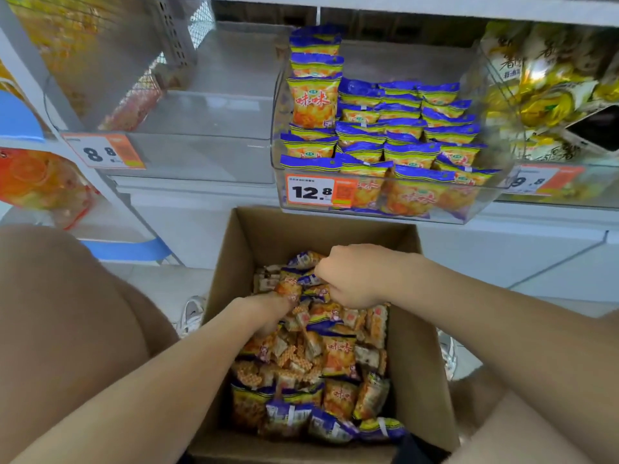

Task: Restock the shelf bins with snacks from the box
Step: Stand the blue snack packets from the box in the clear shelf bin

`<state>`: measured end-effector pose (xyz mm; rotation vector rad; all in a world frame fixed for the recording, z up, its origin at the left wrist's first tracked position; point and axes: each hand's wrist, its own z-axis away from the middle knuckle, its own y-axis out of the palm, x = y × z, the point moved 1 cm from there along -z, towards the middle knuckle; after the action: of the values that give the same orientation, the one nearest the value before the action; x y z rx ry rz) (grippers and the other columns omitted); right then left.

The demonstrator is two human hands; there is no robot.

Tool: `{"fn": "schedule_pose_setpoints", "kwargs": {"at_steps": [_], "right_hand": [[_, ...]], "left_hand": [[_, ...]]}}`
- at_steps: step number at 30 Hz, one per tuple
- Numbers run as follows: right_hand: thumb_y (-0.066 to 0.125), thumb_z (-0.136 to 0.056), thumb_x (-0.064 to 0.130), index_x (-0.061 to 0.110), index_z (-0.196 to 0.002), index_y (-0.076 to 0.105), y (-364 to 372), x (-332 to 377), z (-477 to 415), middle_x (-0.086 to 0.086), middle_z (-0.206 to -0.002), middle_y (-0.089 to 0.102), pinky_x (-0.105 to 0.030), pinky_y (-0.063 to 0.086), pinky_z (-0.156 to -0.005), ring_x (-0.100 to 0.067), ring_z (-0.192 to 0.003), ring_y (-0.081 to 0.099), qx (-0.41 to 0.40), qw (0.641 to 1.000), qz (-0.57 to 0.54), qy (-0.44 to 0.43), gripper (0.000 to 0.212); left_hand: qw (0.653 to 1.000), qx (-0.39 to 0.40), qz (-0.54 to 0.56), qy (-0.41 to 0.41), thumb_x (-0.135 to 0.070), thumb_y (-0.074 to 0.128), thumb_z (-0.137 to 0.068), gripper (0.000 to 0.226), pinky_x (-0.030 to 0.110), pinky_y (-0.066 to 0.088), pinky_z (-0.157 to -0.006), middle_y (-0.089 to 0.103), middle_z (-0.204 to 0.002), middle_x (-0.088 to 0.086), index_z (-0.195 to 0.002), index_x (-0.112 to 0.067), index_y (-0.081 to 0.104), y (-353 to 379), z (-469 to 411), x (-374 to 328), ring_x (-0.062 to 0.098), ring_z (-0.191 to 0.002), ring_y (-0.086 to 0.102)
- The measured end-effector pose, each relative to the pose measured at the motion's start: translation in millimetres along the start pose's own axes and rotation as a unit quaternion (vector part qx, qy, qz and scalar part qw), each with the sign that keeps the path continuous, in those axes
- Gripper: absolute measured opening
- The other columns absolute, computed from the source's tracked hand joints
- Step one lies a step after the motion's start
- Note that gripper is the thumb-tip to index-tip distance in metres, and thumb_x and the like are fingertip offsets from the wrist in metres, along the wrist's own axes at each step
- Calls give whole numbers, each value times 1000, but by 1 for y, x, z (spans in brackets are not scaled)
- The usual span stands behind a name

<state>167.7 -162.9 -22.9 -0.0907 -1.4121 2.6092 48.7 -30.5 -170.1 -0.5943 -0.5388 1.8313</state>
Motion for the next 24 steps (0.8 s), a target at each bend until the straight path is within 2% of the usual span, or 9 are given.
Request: {"fn": "schedule_pose_setpoints", "kwargs": {"at_steps": [3, 6, 9, 13, 16, 19, 20, 22, 24], "right_hand": [[50, -100, 11, 17, -91, 56, 2, 2, -3, -5, -83, 58, -41, 54, -58, -24, -69, 62, -1, 1000, -2, -13, 12], [51, -100, 10, 18, -88, 53, 1, 4, -4, -4, -82, 57, -42, 56, -60, -23, -69, 61, -13, 1000, -2, -17, 15], [52, -101, 11, 16, -91, 56, -3, 6, -4, -5, -83, 57, -43, 56, -61, -24, -70, 61, -1, 1000, 0, -19, 12], [52, -101, 19, 15, -98, 60, -16, 0, 6, -7, -89, 58, -40, 50, -59, -26, -73, 62, 1, 1000, -8, -1, 10], [59, -98, 30, 20, -80, 49, -33, -12, 22, -6, -83, 52, -40, 49, -60, -27, -75, 60, -45, 998, -16, 31, 23], [70, -92, 36, 4, -92, 64, -51, -25, 35, -14, -84, 65, -39, 45, -57, -33, -77, 63, -80, 990, -109, 39, 32], [73, -90, 35, 4, -97, 67, -57, -29, 38, -13, -83, 67, -40, 44, -57, -31, -73, 63, -87, 981, -171, 25, 32], [77, -89, 28, 19, -106, 72, -70, -34, 47, -2, -87, 73, -37, 49, -61, -17, -71, 65, -118, 948, -296, 6, 20], [78, -90, 21, 30, -118, 71, -78, -34, 56, 9, -96, 76, -27, 55, -70, -4, -78, 69, -152, 905, -398, -8, 31]], "left_hand": [[999, 44, -13, -26, -14, 76, -91, 75, 41, 50, -108, 49, -149, 10, -155, -23, 38, 16, -6, 7, 31, -133, 53], [998, 46, -25, -45, -22, 91, -79, 85, 37, 52, -103, 52, -146, 9, -150, -18, 45, 14, -3, 6, 30, -130, 55], [999, 12, 2, -39, -26, 93, -77, 79, 36, 54, -98, 54, -141, 6, -143, -20, 50, 7, -1, 6, 28, -123, 57], [986, -86, 143, 7, -35, 92, -77, 85, 39, 53, -103, 52, -146, 2, -147, -25, 47, -25, 16, 0, 26, -126, 56], [948, -185, 252, 59, -43, 91, -76, 70, 30, 52, -94, 64, -126, -8, -137, -28, 59, -68, 45, -13, 18, -118, 63], [889, -279, 351, 94, -49, 99, -60, 71, 30, 57, -90, 69, -116, -13, -120, -33, 64, -107, 92, -25, 7, -106, 67], [865, -312, 378, 106, -43, 102, -58, 71, 29, 58, -88, 70, -115, -13, -116, -31, 64, -116, 109, -29, 4, -104, 69], [822, -362, 415, 141, -24, 103, -59, 69, 24, 60, -83, 74, -111, -8, -115, -23, 64, -127, 140, -34, 3, -99, 72], [793, -388, 438, 172, -8, 99, -64, 65, 20, 59, -79, 76, -110, -3, -117, -15, 63, -133, 162, -36, 6, -95, 75]]}}
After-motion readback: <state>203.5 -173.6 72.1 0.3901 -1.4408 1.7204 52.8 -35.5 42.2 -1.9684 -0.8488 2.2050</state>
